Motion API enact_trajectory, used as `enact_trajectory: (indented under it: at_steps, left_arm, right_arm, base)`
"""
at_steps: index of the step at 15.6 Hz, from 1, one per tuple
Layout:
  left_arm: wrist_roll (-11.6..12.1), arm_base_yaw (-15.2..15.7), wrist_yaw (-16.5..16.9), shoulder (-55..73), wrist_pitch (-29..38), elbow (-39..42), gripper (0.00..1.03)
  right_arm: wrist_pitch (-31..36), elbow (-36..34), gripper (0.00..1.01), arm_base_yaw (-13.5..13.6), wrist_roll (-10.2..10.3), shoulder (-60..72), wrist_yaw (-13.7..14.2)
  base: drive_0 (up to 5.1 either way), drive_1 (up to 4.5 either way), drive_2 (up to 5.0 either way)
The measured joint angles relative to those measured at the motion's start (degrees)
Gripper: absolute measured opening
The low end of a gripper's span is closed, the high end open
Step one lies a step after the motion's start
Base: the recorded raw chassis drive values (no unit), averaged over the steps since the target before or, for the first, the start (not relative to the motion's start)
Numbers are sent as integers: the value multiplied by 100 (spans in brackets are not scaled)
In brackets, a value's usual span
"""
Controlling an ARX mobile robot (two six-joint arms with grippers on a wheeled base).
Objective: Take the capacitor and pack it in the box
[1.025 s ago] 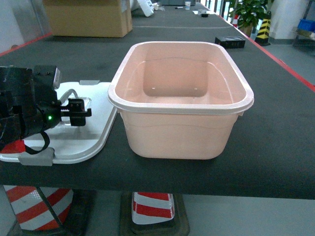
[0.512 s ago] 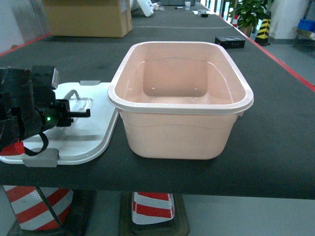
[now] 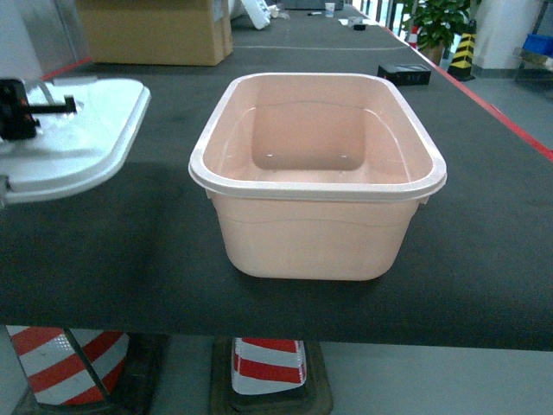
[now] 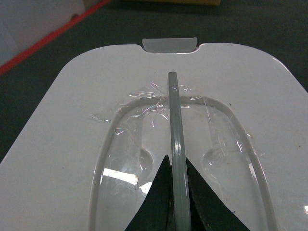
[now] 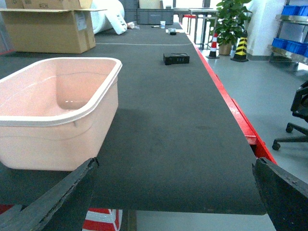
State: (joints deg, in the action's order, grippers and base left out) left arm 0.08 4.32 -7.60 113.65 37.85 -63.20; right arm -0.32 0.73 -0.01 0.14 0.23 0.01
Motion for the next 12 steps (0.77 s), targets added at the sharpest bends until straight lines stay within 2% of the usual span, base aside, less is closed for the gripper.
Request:
enact_trajectory:
  at_steps: [1,3,4,5,6,10,12]
  left_arm:
    - [-57,-57,-109,-326,-155,-2,2]
    - [-221,-520,-479,-1016,-625,-227,2]
    - [-341,-1266,-813,-1257,-863,-616,2]
    - [-422,-1816,-1060,-1211,-992,-831,2]
    - [-459,-2197,-1224,-1049,-1082,-1008,2]
    - [-468,-3265,-1742,-175,-1414,-1744,2]
    - [-463,-3519,-1945,68,-1530,-2070,2]
  right_arm:
    - [0,0,98,0,0,0,0]
    - [0,0,98,0,2,0,0]
    - [0,0,98,0,0,0,0]
    - [2,0,98,0,0,0,2]
    - [-2,0,98,0,0,0,0]
    - [0,0,98,0,0,0,0]
    - [0,0,98,0,0,0,0]
  base:
    - [0,0,0]
    - [0,0,0]
    - [0,0,0]
    - [0,0,0]
    - [0,0,0]
    - [0,0,0]
    - [0,0,0]
